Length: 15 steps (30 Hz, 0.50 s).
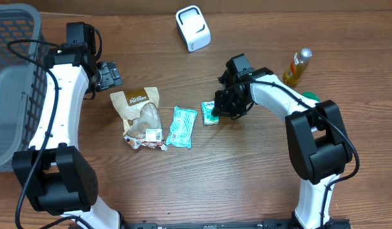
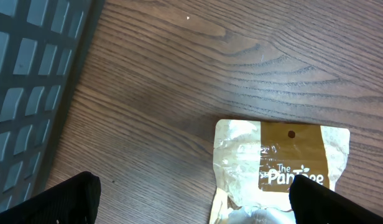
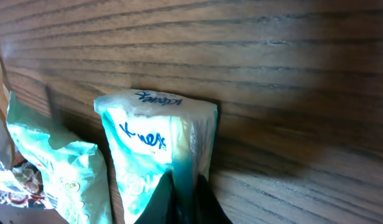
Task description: Scan the item barcode
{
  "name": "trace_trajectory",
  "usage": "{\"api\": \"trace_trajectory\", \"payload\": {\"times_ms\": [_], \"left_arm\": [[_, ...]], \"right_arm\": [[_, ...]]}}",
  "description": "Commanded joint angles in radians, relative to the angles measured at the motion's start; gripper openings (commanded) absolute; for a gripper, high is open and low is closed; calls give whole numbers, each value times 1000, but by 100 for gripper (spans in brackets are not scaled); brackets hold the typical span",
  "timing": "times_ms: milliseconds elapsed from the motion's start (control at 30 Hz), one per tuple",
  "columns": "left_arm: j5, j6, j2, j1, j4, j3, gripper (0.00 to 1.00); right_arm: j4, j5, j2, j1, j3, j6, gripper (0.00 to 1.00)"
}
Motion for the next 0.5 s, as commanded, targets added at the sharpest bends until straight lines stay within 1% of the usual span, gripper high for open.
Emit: {"api": "trace_trajectory", "payload": {"times_ms": [0,67,200,233,300,333,367,467], "left_arm": [[-13,4,-17,-8,1,8,100],[-13,4,-17,-8,1,8,100],[-13,4,-17,-8,1,8,100],[-13,4,-17,-8,1,8,100],[-13,4,-17,-8,1,8,100],[-13,4,-17,-8,1,8,100],[-13,4,-17,-8,1,8,99],[-13,4,-17,-8,1,8,100]], "right_arm": [[-24,-1,-45,-19,56,-10,4],[-44,16,-82,-21,102,-14,4],[-117,118,-142,-18,227,-45,4],[-164,164,-155,-17,301,-53,4],[-237,195,-157,-17,420,-89,4],[-255,208,-156,-17,452,-94,4],[-301,248,-156,-17,555,-114,3],[-348,304,-156,-17,740,-170,3]]}}
